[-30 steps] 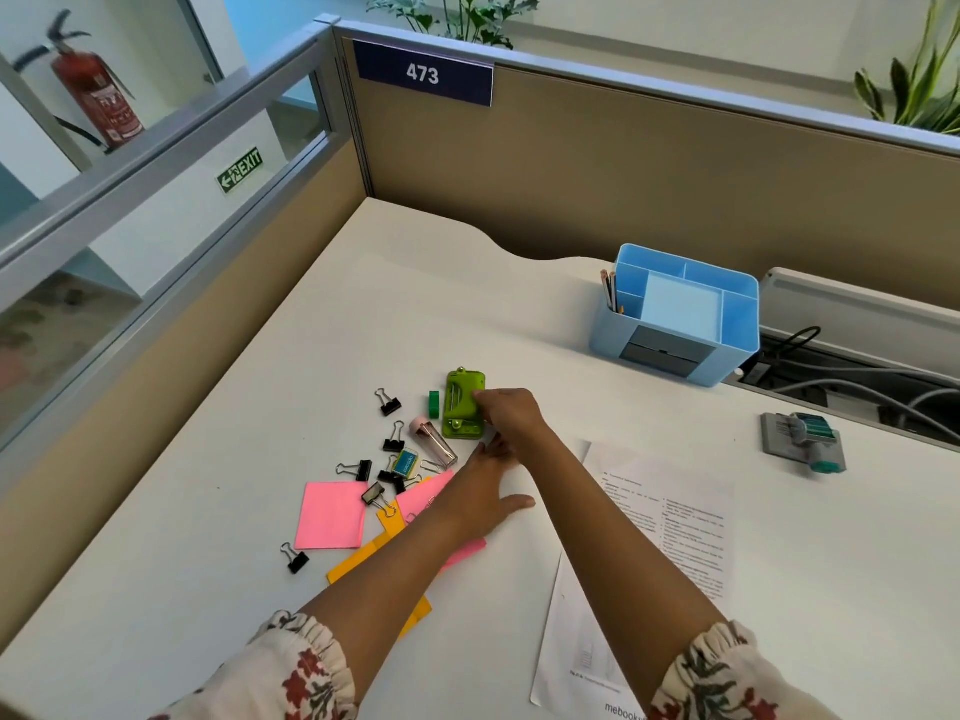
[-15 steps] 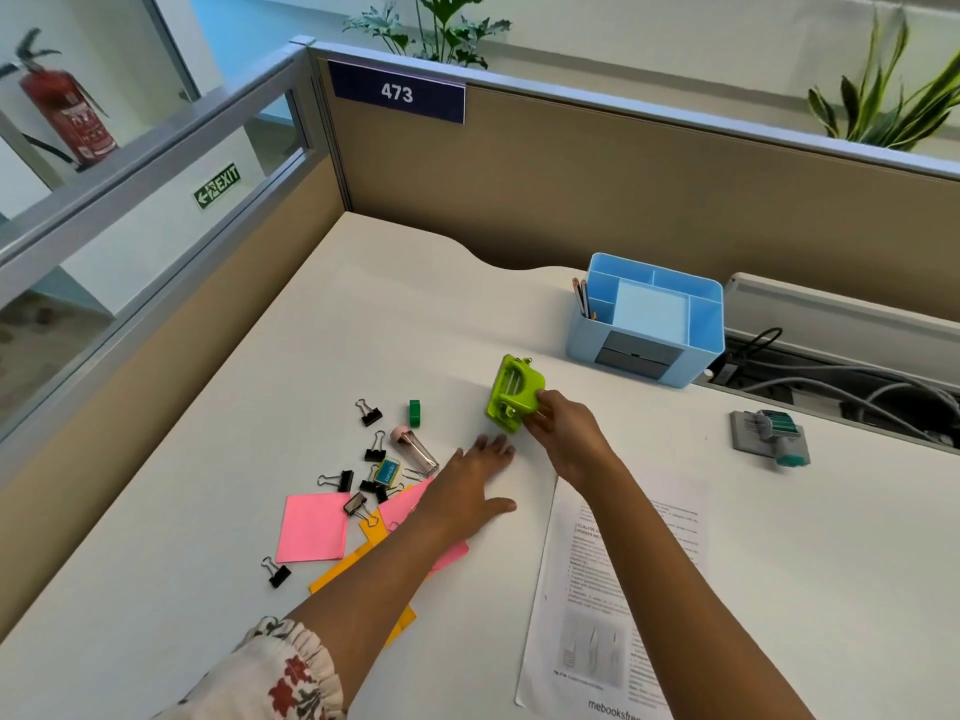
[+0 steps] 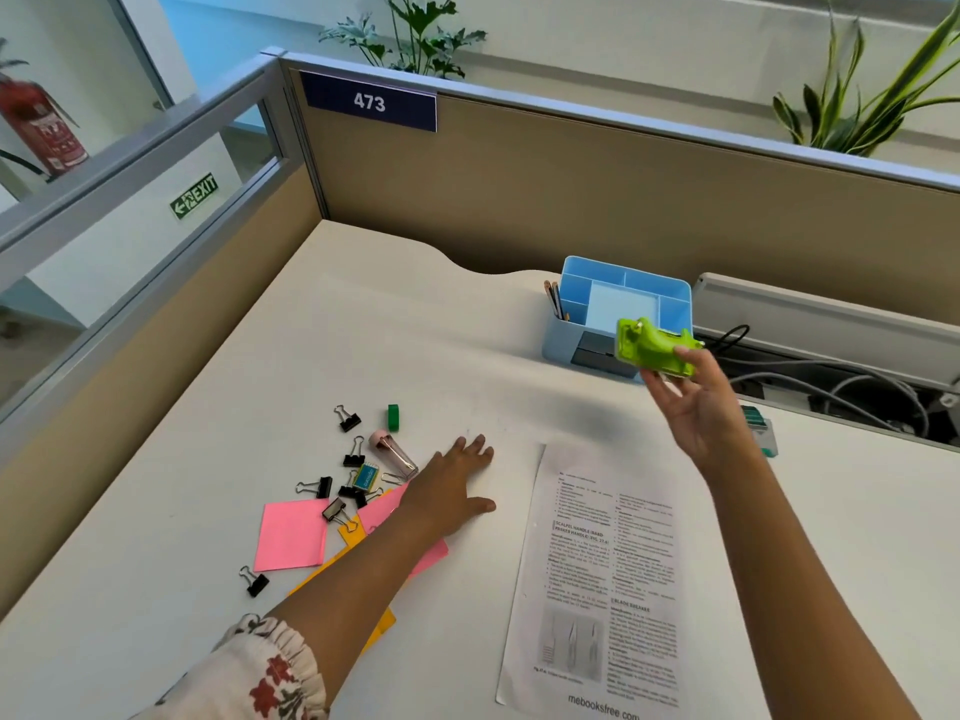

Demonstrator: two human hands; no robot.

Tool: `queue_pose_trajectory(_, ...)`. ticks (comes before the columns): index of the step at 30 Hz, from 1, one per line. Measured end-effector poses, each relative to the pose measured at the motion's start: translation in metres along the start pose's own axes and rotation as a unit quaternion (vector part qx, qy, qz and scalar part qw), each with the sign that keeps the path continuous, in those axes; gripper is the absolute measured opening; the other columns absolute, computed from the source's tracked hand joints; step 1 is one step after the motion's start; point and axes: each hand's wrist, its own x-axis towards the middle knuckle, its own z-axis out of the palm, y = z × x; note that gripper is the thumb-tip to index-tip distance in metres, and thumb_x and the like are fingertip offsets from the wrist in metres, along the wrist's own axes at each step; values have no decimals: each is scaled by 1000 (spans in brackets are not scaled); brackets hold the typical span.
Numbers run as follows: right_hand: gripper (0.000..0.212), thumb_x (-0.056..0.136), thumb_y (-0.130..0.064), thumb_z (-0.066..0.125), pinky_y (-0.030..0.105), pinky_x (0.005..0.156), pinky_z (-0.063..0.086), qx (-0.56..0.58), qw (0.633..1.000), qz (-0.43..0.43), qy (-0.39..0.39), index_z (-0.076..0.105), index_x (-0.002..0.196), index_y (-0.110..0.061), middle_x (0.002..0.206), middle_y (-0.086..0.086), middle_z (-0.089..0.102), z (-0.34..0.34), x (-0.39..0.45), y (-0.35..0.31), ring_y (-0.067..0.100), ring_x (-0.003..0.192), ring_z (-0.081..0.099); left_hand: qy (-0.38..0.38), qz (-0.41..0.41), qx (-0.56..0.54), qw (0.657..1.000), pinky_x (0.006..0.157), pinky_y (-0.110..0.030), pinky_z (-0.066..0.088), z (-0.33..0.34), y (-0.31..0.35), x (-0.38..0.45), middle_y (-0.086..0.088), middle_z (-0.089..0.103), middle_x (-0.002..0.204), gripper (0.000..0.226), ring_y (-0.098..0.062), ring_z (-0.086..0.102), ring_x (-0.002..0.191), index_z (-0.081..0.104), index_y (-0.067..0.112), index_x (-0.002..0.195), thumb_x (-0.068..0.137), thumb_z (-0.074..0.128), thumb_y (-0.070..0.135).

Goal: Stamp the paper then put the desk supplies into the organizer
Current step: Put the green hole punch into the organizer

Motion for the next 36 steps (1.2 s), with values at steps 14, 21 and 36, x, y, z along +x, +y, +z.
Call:
queue_pose_trajectory(14, 70, 79, -22, 76, 25, 88, 41, -558, 767, -285, 141, 39, 138, -12, 129, 9, 50, 1, 46, -40, 19, 109, 52, -7, -9, -5, 1000, 119, -35, 4, -3, 5, -2, 11, 7, 161, 77, -12, 1, 149, 21, 25, 152, 89, 64, 34)
queue_pose_trajectory(21, 67, 82, -17, 75, 40, 95, 45, -621, 726, -263, 132, 38, 138, -17, 129, 12, 48, 7, 63, -35, 27, 116, 51, -6, -11, -7, 1000, 119, -34, 3, -3, 4, -2, 12, 6, 161, 76, -11, 0, 149, 20, 26, 152, 90, 63, 34)
queue_pose_trajectory(36, 69, 79, -32, 79, 46, 89, 49, -747, 611, -236, 112, 44, 136, -13, 122, 15, 60, 3, 86, -29, 34, 108, 57, 0, -4, -26, 1000, 119, -34, 1, -1, 1, -2, 12, 6, 161, 76, -11, -1, 149, 20, 26, 152, 90, 63, 33)
